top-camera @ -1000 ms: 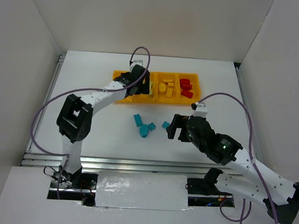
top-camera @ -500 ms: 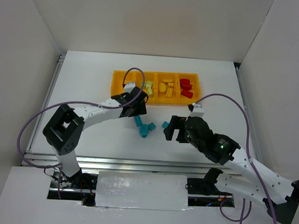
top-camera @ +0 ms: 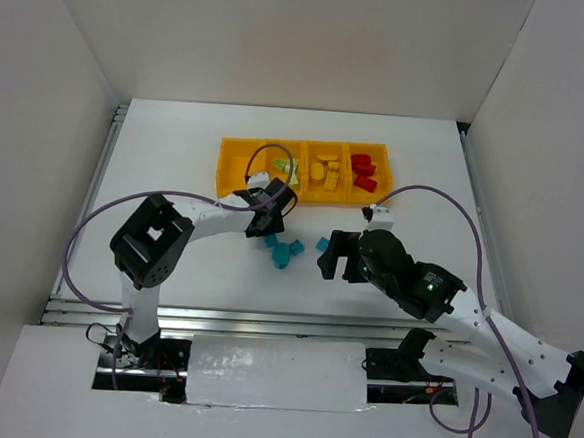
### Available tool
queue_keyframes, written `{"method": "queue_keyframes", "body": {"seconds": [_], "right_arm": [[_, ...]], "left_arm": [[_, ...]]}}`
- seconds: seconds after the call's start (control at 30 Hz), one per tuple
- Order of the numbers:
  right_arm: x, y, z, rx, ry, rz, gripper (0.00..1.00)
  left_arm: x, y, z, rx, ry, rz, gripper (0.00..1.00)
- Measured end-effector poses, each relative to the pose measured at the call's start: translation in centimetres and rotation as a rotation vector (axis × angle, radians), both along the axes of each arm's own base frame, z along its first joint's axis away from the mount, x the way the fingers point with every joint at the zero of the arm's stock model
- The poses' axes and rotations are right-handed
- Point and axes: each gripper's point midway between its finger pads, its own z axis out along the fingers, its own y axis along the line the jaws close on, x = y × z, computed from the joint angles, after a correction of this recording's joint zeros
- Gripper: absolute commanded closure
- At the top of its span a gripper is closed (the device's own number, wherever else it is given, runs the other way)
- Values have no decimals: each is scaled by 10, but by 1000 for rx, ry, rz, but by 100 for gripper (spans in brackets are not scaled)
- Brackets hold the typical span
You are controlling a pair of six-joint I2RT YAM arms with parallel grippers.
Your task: Sort the legos into containers by color
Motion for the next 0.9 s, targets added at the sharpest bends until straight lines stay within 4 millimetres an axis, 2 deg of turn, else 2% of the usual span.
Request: {"method": "queue_keyframes", "body": {"seconds": [0.07,0.17,0.23,0.27,0.3,0.37,0.47,0.63,0.77,0.9], "right_arm": [[0,0,0,-2,-1,2,0],[0,0,0,-4,-1,7,0],[-1,0,0,-4,0,8,0],[-1,0,0,-4,0,10,0],[-1,1,0,-4,0,11,0],[-1,1,-1,-6,0,12,0],[-1,1,-1,-6,0,12,0],[-1,0,-1,-7,-1,12,0],[-1,1,-1,-10,-1,14,0],[-1,1,-1,-10,0,16,0]], "left_arm": [[0,1,0,-2,0,9,53],[-1,4,0,1,-7,29,72],[-2,8,0,11,-11,42,80],[-3,12,0,24,-9,47,84],[-4,16,0,35,-6,53,94],[-5,26,2,69,-4,62,100],[-6,42,16,125,-24,69,100],[-1,69,77,162,-183,35,100],[29,89,130,162,-340,37,98],[71,119,156,213,-410,68,84]]}}
